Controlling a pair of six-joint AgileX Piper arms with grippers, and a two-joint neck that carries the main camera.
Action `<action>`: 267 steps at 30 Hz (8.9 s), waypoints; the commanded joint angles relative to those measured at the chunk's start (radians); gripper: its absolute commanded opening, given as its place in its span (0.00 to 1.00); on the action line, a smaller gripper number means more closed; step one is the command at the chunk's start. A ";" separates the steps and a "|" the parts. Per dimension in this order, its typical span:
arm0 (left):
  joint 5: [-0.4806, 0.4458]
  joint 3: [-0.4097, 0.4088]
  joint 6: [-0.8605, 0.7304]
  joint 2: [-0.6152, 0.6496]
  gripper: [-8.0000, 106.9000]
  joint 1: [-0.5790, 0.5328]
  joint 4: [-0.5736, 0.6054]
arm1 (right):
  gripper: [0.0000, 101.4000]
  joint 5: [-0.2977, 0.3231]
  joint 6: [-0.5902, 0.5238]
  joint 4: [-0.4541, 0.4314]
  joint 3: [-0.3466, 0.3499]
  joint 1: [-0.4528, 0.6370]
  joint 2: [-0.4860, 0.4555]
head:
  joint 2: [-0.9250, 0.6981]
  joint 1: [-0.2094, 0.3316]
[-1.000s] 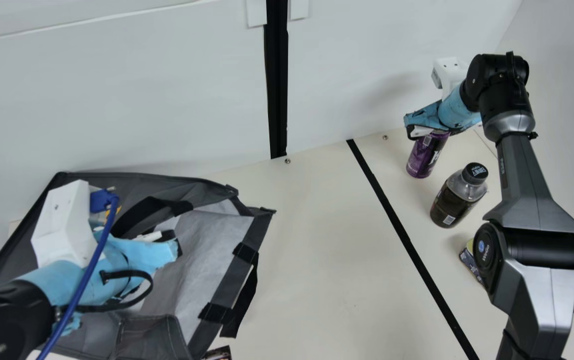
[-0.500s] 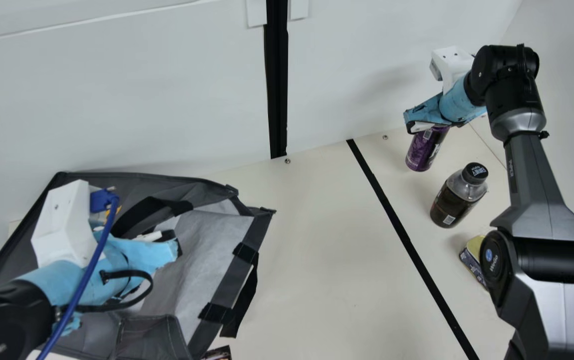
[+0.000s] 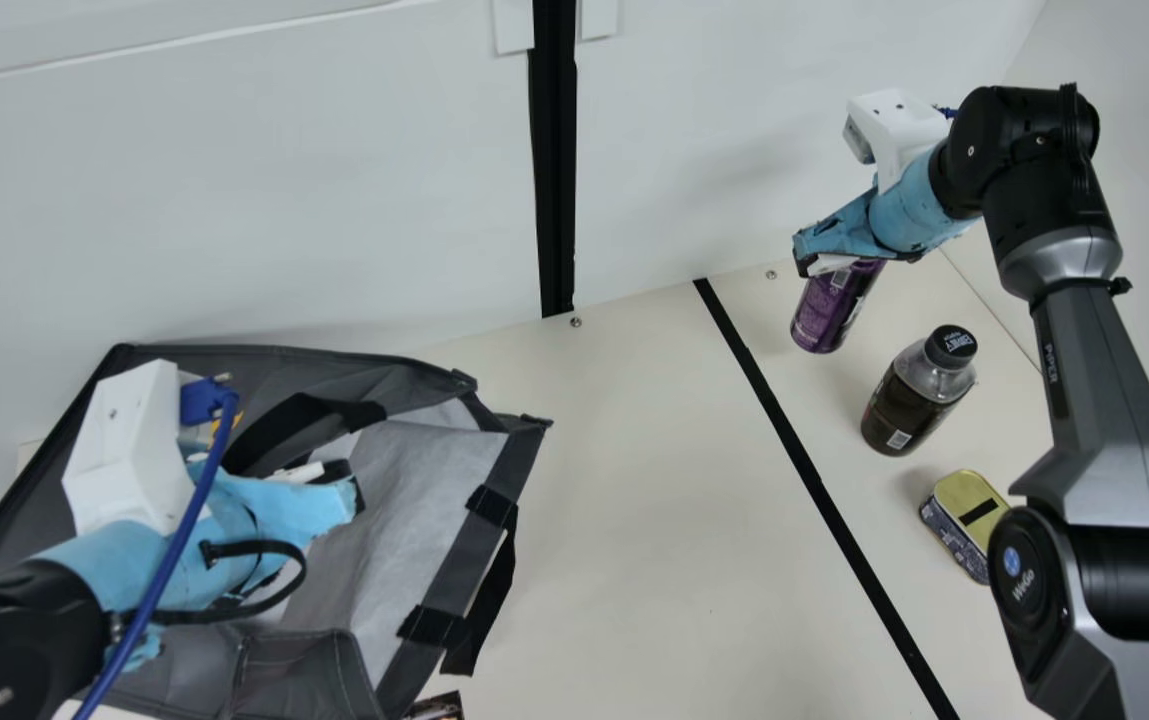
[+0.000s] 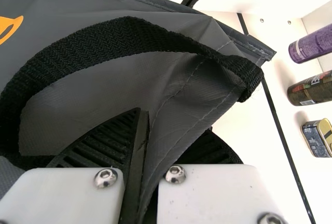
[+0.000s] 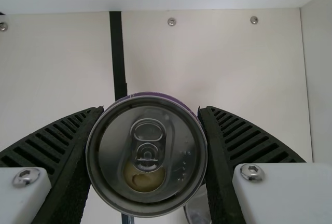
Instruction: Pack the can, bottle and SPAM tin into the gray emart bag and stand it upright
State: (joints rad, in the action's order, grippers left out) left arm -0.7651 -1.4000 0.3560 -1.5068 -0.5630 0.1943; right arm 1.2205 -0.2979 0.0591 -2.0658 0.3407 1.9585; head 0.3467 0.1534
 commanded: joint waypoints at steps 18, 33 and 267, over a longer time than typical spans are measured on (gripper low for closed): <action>0.000 0.000 0.000 0.000 0.00 0.000 0.000 | 0.00 -0.001 -0.079 0.020 0.247 -0.027 -0.233 | 0.002 0.021; 0.000 0.000 0.000 0.000 0.00 0.000 0.000 | 0.00 -0.001 -0.111 0.037 0.421 -0.075 -0.407 | 0.002 0.021; 0.000 0.000 0.000 0.000 0.00 0.000 0.000 | 0.94 -0.400 -0.376 0.771 0.772 -0.721 -0.434 | 0.002 0.021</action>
State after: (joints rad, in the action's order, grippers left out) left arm -0.7651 -1.4000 0.3560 -1.5068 -0.5630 0.1943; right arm 0.8162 -0.6718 0.8324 -1.2951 -0.3860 1.5295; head 0.3467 0.1534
